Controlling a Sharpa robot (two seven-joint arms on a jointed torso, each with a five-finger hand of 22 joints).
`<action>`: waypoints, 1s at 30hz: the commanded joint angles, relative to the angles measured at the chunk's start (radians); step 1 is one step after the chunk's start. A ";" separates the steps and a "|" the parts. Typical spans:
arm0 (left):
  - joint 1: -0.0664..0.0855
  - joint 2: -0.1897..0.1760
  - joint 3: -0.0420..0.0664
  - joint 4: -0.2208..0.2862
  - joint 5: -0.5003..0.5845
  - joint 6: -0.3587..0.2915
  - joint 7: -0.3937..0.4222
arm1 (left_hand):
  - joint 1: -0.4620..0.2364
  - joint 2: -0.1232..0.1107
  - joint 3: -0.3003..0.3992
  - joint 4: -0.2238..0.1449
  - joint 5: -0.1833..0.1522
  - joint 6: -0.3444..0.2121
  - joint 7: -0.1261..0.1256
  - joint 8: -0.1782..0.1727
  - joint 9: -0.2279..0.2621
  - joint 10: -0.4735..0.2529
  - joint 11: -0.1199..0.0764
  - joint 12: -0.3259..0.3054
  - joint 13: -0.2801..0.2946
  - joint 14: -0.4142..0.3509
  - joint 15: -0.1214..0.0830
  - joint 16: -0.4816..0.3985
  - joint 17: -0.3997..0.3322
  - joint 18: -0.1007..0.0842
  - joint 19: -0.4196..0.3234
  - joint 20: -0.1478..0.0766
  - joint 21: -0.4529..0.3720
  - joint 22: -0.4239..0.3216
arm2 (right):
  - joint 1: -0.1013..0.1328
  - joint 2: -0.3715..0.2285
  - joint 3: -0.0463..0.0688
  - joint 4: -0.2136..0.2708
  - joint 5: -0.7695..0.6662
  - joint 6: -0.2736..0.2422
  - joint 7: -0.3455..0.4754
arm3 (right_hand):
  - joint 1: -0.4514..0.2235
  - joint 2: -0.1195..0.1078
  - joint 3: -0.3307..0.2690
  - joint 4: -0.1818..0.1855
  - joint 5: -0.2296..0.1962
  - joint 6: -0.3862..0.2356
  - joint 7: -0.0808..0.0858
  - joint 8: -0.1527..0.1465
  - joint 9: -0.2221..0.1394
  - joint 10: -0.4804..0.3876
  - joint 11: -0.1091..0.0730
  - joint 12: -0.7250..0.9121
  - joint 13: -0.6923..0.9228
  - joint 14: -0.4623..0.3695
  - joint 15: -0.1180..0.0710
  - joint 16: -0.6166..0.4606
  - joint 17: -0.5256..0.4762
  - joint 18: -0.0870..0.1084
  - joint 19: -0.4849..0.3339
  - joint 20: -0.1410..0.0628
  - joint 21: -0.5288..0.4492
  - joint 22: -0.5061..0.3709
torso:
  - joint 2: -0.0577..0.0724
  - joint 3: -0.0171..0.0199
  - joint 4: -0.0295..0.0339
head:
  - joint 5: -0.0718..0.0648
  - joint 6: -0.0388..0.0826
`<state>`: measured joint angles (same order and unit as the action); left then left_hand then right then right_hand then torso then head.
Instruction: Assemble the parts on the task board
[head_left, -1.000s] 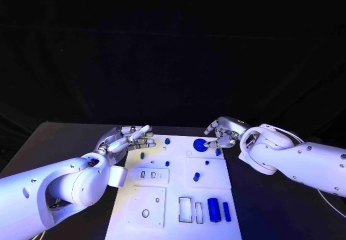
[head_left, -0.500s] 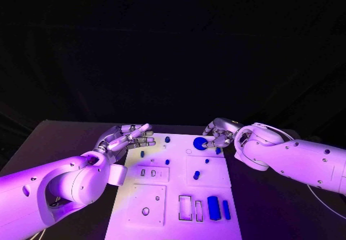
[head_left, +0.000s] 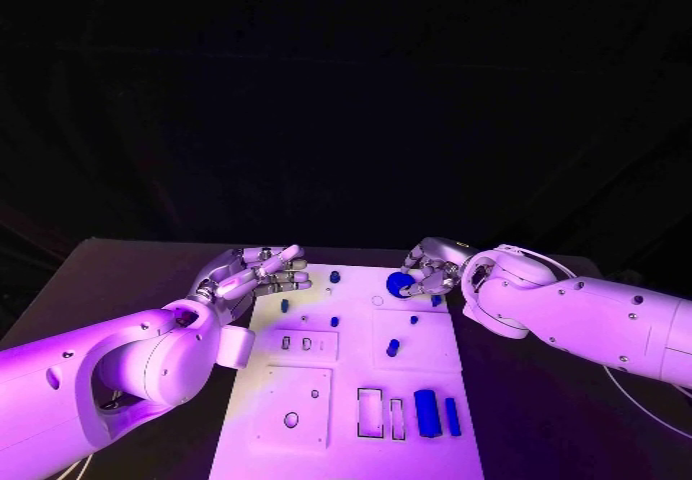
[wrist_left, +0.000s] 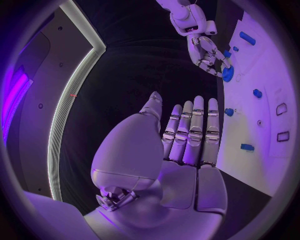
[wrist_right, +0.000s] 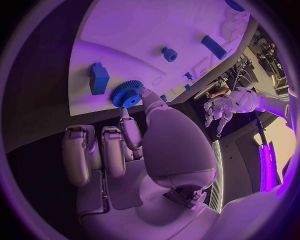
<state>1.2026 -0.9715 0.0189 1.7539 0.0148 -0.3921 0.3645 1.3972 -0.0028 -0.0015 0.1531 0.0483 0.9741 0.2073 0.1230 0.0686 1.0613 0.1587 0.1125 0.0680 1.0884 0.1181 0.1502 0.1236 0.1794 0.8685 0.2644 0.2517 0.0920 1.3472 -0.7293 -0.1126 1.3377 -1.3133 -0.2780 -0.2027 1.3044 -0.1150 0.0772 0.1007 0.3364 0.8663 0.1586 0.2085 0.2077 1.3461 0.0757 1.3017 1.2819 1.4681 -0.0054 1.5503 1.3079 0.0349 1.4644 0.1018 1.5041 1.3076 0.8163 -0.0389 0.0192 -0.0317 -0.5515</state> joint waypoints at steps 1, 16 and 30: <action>0.001 0.002 0.001 0.002 0.000 0.019 0.002 | 0.005 0.001 0.001 -0.006 0.003 0.003 0.006 -0.004 -0.001 0.001 0.004 -0.006 0.000 -0.001 0.006 -0.003 0.002 0.005 0.006 0.002 -0.002 -0.001 | -0.001 0.004 0.000 -0.005 -0.001 0.019 0.006 | 0.011 0.003 -0.002 0.001 0.005 -0.001 0.000 0.005 0.002 0.009 -0.002 0.007 0.004 0.094 0.007 0.006 0.226 -0.011 0.043 0.008 0.006 0.172 | 0.000 0.0001 0.0008 | -0.001 -0.002; 0.001 0.002 0.001 0.001 0.000 0.021 0.000 | 0.005 0.002 0.000 -0.006 0.003 0.003 0.006 -0.006 -0.001 0.001 0.004 -0.007 0.000 -0.001 0.006 -0.004 0.002 0.005 0.006 0.002 -0.002 -0.002 | -0.006 0.017 -0.001 -0.022 -0.020 0.039 0.000 | 0.044 0.025 0.013 -0.013 -0.022 0.029 -0.007 0.035 0.012 0.047 -0.008 0.061 0.059 0.097 0.003 0.011 0.237 -0.015 0.053 0.006 0.015 0.187 | 0.000 0.0002 0.0006 | 0.002 -0.008; 0.001 0.001 0.001 0.000 0.000 0.021 -0.001 | 0.005 0.002 0.000 -0.006 0.003 0.003 0.006 -0.006 -0.001 0.001 0.004 -0.007 0.000 -0.001 0.006 -0.004 0.002 0.005 0.006 0.002 -0.002 -0.002 | -0.010 0.014 -0.001 -0.001 -0.118 -0.016 -0.004 | 0.087 0.043 0.064 -0.041 -0.056 0.075 -0.020 0.055 0.016 0.071 -0.020 0.091 0.091 0.099 -0.007 0.015 0.248 -0.021 0.068 -0.004 0.030 0.210 | 0.000 0.0003 0.0012 | 0.003 -0.006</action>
<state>1.2026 -0.9717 0.0189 1.7532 0.0148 -0.3906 0.3597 1.3972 -0.0028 -0.0015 0.1531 0.0483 0.9741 0.2073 0.1231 0.0686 1.0613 0.1587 0.1082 0.0680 1.0884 0.1181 0.1502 0.1245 0.1794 0.8685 0.2644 0.2517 0.0913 1.3428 -0.7159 -0.1100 1.3320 -1.3757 -0.2810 -0.2017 1.3826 -0.0716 0.1333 0.0596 0.2739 0.9365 0.1391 0.2595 0.2220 1.4096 0.0548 1.3882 1.3081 1.4681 -0.0054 1.5609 1.3075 0.0215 1.4644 0.1017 1.5279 1.3078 0.8163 -0.0388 0.0196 -0.0290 -0.5575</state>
